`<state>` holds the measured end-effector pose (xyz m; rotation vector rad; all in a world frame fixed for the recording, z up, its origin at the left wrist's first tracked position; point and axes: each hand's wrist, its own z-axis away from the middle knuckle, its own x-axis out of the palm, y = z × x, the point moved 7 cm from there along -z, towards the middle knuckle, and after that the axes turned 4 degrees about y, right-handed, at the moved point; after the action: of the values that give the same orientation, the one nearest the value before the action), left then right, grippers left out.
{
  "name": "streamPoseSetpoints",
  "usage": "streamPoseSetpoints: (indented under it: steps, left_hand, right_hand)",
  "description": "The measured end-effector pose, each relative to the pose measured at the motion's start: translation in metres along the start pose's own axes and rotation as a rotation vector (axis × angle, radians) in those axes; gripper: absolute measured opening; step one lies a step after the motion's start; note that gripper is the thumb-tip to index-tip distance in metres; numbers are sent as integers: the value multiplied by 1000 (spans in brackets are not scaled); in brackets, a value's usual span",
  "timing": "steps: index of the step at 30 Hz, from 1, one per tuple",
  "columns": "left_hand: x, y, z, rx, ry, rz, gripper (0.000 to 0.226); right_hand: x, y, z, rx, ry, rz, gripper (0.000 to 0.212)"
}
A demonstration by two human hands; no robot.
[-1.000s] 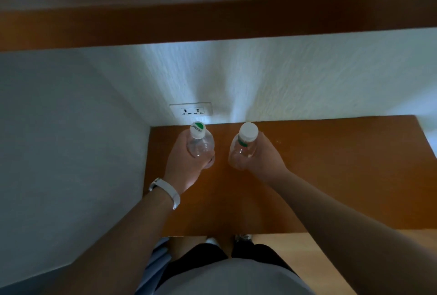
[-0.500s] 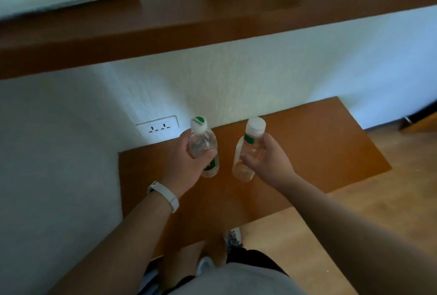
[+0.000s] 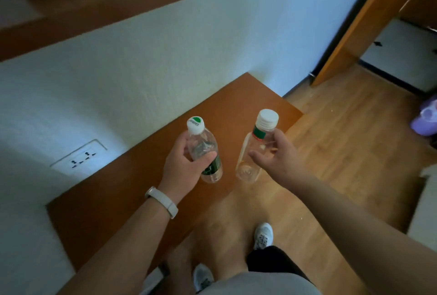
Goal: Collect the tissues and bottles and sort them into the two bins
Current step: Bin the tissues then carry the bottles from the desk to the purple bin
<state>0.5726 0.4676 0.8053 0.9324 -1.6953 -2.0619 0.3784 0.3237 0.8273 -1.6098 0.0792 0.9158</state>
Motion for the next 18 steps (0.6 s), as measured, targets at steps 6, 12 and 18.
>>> streamPoseSetpoints:
  steps: [6, 12, 18]
  left_hand:
    - [66, 41, -19, 72, -64, -42, 63]
    - [176, 90, -49, 109, -153, -81, 60]
    - [326, 145, -59, 191, -332, -96, 60]
  right_hand:
    - [-74, 44, -9, 46, 96, -21, 46]
    - [-188, 106, -26, 128, 235, -23, 42]
    - [-304, 196, -22, 240, 397, -72, 44]
